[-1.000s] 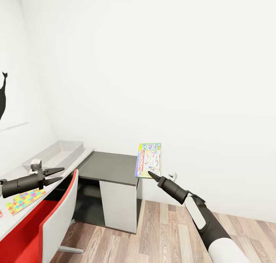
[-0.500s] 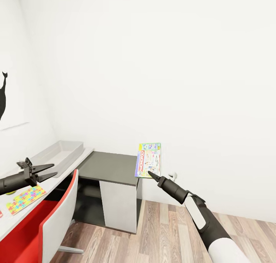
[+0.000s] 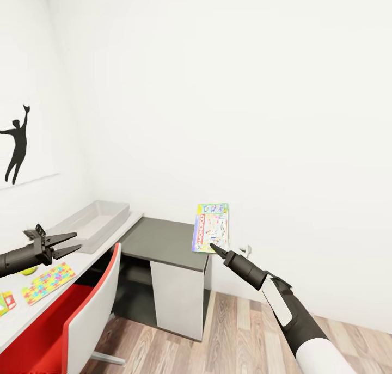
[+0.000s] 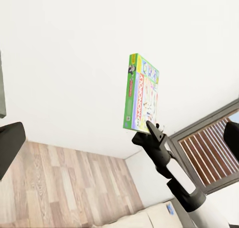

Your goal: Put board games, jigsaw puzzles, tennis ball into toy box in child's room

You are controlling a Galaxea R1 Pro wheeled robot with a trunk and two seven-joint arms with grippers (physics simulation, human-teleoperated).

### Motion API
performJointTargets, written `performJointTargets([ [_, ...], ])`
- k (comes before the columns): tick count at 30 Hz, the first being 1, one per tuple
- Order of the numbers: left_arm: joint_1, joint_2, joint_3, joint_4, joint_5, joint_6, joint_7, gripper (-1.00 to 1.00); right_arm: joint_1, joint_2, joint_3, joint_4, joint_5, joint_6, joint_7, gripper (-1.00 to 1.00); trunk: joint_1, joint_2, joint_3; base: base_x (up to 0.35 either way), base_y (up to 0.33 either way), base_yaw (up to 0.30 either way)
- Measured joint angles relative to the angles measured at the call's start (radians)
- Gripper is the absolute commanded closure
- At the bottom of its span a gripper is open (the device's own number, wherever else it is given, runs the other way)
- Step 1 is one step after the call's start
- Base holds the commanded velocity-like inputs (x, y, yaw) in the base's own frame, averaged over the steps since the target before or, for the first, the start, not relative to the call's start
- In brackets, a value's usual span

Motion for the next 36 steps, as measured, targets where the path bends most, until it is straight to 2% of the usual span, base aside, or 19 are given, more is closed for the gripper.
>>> performJointTargets([
  [20,0.0,-0.001,-0.001,0.0,0.0,0.0,0.001,-1.0,0.0,0.0,0.0,-0.001,0.001,0.0,0.0,1.0,0.0,0.0,0.02,0.004,0.0,0.226],
  [36,0.0,-0.002,-0.002,0.0,0.0,-0.001,0.003,-1.0,0.0,0.0,0.0,-0.002,-0.001,0.0,-0.001,1.0,0.0,0.0,0.022,0.118,0.0,0.023],
])
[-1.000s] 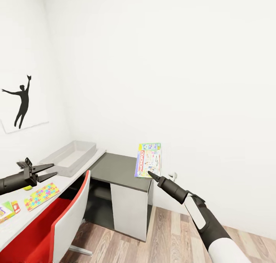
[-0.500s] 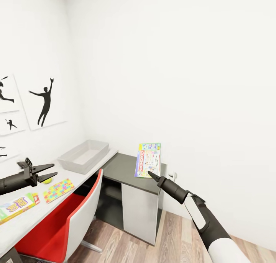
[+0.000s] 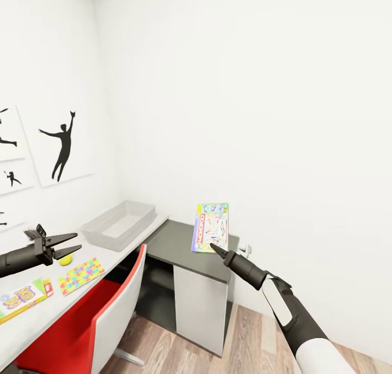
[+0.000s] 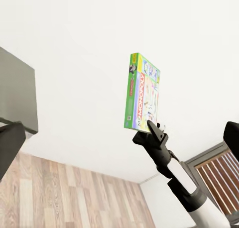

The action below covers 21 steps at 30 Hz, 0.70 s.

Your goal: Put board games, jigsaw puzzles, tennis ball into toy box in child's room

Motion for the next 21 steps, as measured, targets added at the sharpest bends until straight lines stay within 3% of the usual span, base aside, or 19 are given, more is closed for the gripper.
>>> performJointTargets([
  [7,0.0,-0.001,-0.001,0.001,0.0,-0.024,-0.002,-1.0,0.0,0.0,0.0,0.0,0.001,0.0,0.0,1.0,0.0,0.0,0.001,0.288,-0.043,0.058],
  [16,0.0,-0.003,-0.002,0.001,0.0,-0.039,-0.003,-1.0,0.0,0.0,0.0,0.0,0.001,0.0,0.0,1.0,0.0,0.0,0.007,0.287,-0.102,0.23],
  [21,0.0,-0.004,-0.002,0.001,0.0,-0.04,-0.004,-1.0,0.0,0.0,0.0,-0.004,0.002,0.0,0.0,1.0,0.0,0.0,0.011,0.125,-0.034,0.246],
])
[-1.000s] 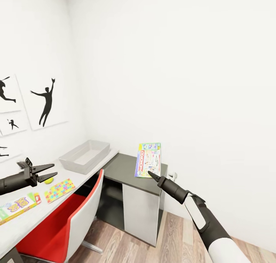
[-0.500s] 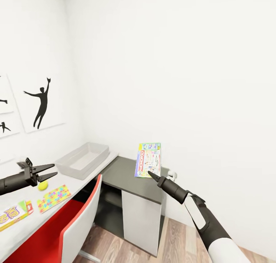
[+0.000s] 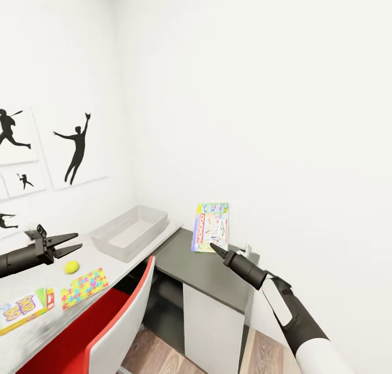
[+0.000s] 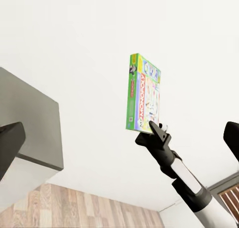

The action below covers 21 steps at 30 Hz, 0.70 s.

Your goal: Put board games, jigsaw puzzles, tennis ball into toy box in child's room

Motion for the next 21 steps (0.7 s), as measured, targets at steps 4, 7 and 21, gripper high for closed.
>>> performJointTargets([
  [4,0.0,0.0,0.0,0.0,0.0,0.0,0.0,-1.0,0.0,0.0,0.0,-0.002,-0.002,0.002,-0.001,1.0,0.0,0.0,0.002,0.02,-0.004,0.129],
  [7,0.0,-0.001,0.0,0.0,0.0,0.0,0.0,-1.0,0.0,0.0,0.009,-0.002,-0.001,0.003,-0.001,1.0,0.0,0.0,0.003,0.004,-0.001,0.029],
  [21,0.0,-0.003,-0.001,0.0,0.0,0.0,-0.001,-1.0,0.0,0.0,0.025,-0.002,0.0,0.003,-0.015,1.0,0.0,0.0,-0.015,0.0,-0.094,0.003],
])
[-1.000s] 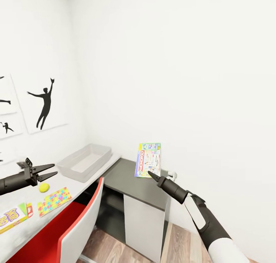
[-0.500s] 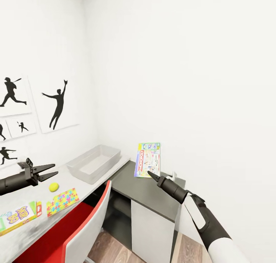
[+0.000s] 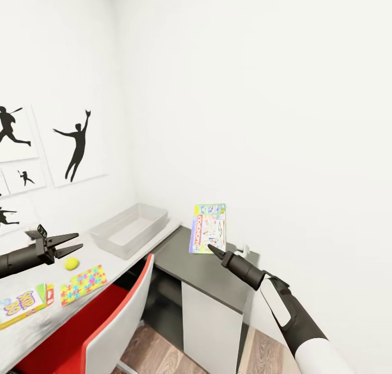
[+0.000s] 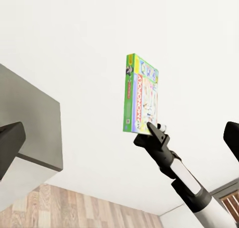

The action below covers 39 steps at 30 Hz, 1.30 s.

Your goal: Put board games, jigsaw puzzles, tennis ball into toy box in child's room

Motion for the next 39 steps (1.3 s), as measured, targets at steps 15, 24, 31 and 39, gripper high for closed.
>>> performJointTargets([
  [15,0.0,-0.001,-0.001,0.0,0.0,0.0,0.0,-1.0,0.0,0.001,0.001,0.0,-0.001,-0.001,-0.018,1.0,0.0,0.0,-0.025,0.028,-0.067,0.0],
  [24,0.0,-0.002,-0.001,0.0,0.0,0.0,0.0,-1.0,0.0,0.0,0.0,0.0,-0.001,-0.003,-0.016,1.0,0.0,0.0,-0.039,0.114,-0.001,0.0],
  [31,0.0,-0.002,0.0,0.0,0.0,0.0,0.0,-1.0,0.0,0.001,0.001,0.0,-0.002,-0.002,-0.017,1.0,0.0,0.0,-0.043,0.032,0.0,0.045],
  [39,0.0,-0.002,0.0,0.0,0.0,0.0,0.0,-1.0,0.0,0.001,0.001,0.0,-0.001,-0.003,-0.017,1.0,0.0,0.0,-0.041,0.002,0.0,0.239],
])
